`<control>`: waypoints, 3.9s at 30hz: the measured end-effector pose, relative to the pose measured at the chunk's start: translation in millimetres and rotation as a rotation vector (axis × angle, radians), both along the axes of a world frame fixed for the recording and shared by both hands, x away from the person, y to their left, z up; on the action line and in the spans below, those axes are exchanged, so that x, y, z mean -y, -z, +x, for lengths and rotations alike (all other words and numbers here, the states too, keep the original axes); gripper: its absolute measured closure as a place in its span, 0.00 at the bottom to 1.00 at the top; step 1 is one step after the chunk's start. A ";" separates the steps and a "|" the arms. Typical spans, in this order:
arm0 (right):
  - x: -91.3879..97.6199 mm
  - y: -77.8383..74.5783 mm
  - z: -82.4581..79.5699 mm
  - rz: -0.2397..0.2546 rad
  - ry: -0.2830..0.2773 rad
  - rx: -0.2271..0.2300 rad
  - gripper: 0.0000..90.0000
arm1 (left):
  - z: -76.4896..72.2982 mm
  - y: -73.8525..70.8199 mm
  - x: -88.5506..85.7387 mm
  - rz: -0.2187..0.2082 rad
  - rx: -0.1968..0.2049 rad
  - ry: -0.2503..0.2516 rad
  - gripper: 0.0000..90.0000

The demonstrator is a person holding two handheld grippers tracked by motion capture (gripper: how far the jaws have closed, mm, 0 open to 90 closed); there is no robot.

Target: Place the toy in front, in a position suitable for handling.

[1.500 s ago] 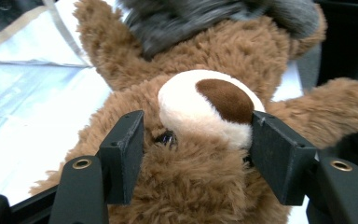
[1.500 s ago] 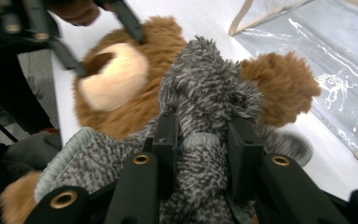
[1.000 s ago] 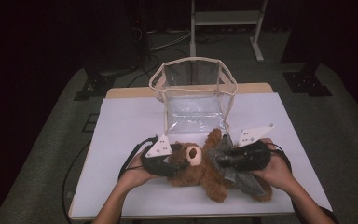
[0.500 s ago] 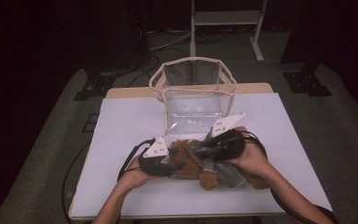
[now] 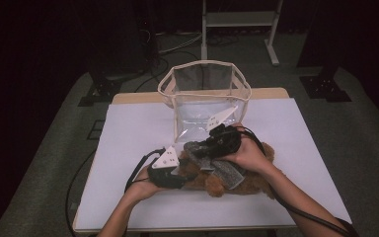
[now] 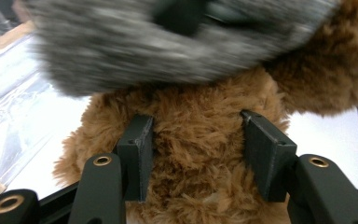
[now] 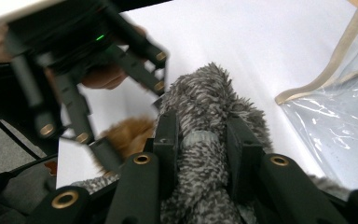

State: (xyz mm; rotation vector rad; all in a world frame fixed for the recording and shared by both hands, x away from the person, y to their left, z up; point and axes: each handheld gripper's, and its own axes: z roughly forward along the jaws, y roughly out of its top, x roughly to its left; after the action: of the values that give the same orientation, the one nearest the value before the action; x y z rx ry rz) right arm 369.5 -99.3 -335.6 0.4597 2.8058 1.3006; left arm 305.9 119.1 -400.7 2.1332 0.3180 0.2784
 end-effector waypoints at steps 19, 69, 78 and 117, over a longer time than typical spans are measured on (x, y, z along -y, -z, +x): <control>30.8 -11.2 -0.7 0.053 0.015 -0.055 0.76 | -9.5 -4.5 -10.1 0.049 -0.055 0.185 0.42; 113.9 37.7 -47.6 0.126 0.143 -0.066 0.76 | 4.3 -23.4 11.6 -0.038 -0.113 0.199 0.23; 128.8 26.3 -58.5 0.163 0.156 -0.032 0.76 | -0.6 -21.4 18.6 0.003 -0.151 0.247 0.26; 132.1 44.1 -52.0 0.224 0.173 -0.042 0.75 | 44.7 -11.1 9.9 -0.048 -0.315 0.139 0.62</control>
State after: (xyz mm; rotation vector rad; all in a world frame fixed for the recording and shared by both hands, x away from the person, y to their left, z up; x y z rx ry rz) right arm 317.5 -231.4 -379.7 0.7259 2.5923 1.5881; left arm 350.6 109.2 -389.7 2.1386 0.3515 -0.1466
